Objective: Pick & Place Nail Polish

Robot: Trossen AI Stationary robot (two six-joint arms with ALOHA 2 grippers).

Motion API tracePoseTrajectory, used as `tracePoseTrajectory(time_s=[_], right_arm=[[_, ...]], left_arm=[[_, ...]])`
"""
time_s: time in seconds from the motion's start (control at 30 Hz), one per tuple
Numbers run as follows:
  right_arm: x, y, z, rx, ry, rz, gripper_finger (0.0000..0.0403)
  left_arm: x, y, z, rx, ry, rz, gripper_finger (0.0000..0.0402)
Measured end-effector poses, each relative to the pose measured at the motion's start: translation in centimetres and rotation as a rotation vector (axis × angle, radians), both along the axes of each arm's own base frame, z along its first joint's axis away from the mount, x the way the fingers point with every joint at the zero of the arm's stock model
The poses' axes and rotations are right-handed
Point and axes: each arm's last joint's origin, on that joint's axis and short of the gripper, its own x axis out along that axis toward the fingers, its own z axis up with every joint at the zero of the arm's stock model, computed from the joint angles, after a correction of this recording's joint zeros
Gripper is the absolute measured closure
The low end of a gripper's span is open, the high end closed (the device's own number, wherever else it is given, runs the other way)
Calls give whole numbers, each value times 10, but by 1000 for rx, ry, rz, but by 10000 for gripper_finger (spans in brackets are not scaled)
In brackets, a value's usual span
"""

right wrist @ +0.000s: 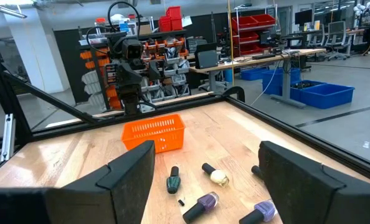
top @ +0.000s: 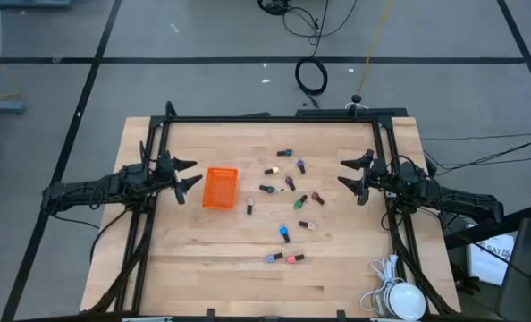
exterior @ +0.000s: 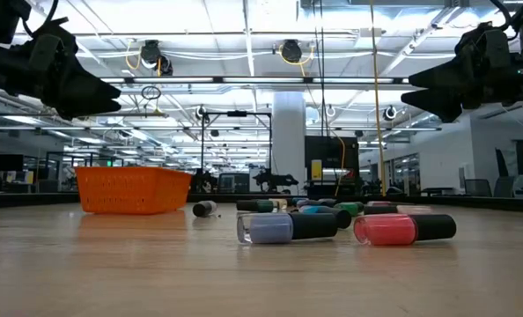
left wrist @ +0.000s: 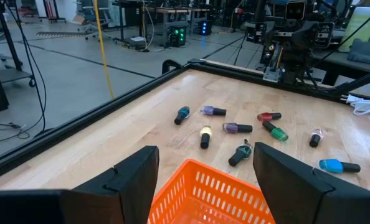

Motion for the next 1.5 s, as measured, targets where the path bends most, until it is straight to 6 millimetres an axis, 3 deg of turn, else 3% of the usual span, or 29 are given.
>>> tracePoseTrajectory(time_s=[0.93, 1.17, 1.5], right_arm=[[0, 0, 1, -2, -11, 0, 133], [-1, 1, 9, 344, -180, 40, 133], [-4, 2, 25, 338, -351, 79, 133]], left_arm=[[0, 0, 0, 0, 1, -1, 144], [0, 0, 0, 0, 1, 0, 144], [0, 0, 0, 0, 1, -1, 144]])
